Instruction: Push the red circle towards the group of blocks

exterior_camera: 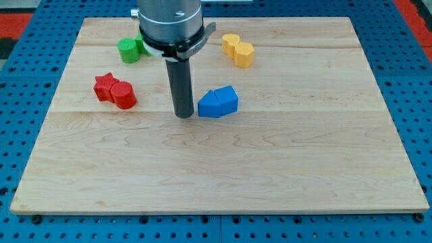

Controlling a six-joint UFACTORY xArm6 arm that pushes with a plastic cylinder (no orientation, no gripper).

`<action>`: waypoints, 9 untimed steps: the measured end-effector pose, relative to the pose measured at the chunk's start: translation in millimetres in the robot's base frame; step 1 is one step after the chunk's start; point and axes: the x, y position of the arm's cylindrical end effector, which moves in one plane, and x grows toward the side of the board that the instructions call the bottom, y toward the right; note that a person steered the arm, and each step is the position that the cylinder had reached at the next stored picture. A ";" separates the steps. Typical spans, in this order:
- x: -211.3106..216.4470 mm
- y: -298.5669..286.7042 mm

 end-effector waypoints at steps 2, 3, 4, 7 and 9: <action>19.4 -49.3; -6.0 -77.5; -16.4 -97.4; -44.4 -158.7; -72.1 -160.4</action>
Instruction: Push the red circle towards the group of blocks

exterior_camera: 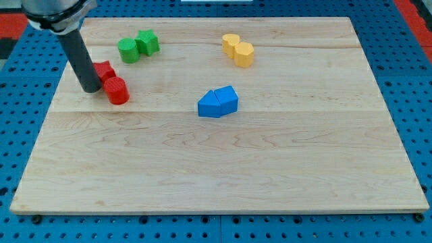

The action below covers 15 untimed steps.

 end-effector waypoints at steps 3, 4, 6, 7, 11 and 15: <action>40.2 -49.5; 69.7 1.8; 35.3 24.4; 34.8 51.0; -11.6 62.9; 91.5 166.2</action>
